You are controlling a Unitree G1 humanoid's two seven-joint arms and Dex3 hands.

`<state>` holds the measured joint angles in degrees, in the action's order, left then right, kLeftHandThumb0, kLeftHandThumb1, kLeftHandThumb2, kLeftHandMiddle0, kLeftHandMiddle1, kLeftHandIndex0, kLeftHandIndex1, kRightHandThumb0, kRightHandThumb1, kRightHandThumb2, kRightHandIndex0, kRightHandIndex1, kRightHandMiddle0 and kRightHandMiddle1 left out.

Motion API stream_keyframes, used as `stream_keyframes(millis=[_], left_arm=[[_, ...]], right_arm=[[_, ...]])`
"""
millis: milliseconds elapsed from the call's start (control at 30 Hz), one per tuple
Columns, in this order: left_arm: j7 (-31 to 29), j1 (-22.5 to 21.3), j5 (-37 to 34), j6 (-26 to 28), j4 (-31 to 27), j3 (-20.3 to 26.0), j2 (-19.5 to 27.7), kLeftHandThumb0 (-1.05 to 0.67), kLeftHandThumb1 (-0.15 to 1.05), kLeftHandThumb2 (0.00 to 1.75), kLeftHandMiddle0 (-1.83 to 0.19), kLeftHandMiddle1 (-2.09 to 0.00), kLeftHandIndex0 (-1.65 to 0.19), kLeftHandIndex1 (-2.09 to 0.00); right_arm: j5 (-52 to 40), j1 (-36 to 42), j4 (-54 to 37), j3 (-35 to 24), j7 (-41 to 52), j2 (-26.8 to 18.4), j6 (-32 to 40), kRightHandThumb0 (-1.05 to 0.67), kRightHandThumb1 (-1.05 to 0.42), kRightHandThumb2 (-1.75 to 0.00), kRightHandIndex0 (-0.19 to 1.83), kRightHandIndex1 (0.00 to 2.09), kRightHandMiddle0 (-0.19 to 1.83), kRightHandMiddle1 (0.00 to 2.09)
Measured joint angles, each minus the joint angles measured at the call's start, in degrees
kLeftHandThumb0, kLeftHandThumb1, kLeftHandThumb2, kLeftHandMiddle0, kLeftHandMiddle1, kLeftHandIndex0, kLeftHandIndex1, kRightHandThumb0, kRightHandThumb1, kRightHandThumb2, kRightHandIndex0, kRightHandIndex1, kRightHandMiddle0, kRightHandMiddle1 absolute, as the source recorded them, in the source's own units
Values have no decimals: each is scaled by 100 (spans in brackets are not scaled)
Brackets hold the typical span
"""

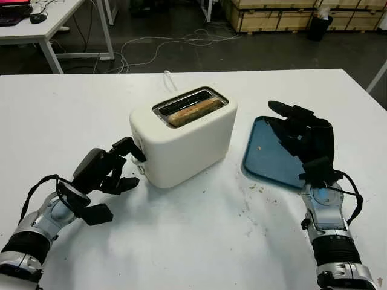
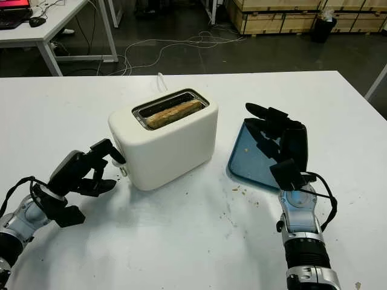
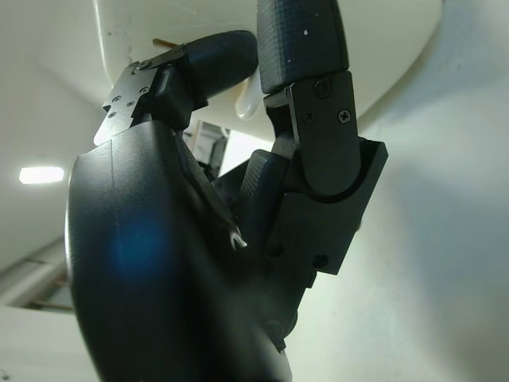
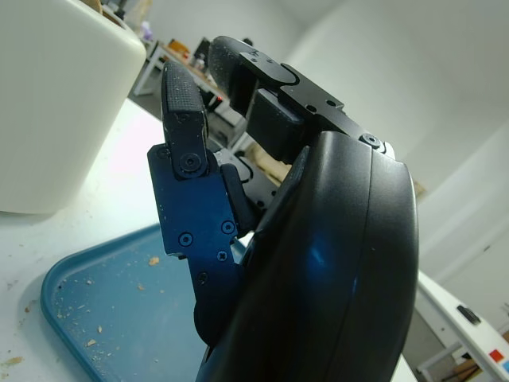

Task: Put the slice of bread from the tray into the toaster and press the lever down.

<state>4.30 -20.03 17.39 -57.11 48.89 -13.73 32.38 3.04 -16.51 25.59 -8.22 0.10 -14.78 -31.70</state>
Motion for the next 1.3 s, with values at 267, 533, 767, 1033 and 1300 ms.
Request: stream_keyframes(millis=[267,533,767,1033,1300], left_arm=[[-852,-497,-1161,283,944,169,-669,-105,90,6,-157,-91,-157,-61],[-855,-940,-1353,384,1398,154,-684,-105,89,0,-157,-94,-157,-72],[-886,-1158,-1354,544,1498,57,-623,-105,92,2,-157,-90,-157,-73],[-880,-1215,-1354,652,1442,-158,-505,-105,90,3,-157,-82,-157,-69],[-863,-1424,-1353,826,1422,-583,-339,-105,86,1,-157,-55,-157,-37]], right_arm=[[12,73,-2,4,-5,-1,0,-45,-92,-16,105,0,94,0],[18,98,-3,4,-4,-14,0,-42,-92,-16,105,0,92,0],[20,104,-3,4,-4,-23,0,-42,-92,-16,105,0,93,0],[20,123,-3,5,-4,-36,0,-42,-92,-15,106,1,93,0],[20,129,-2,5,-4,-36,0,-42,-92,-16,107,1,93,0]])
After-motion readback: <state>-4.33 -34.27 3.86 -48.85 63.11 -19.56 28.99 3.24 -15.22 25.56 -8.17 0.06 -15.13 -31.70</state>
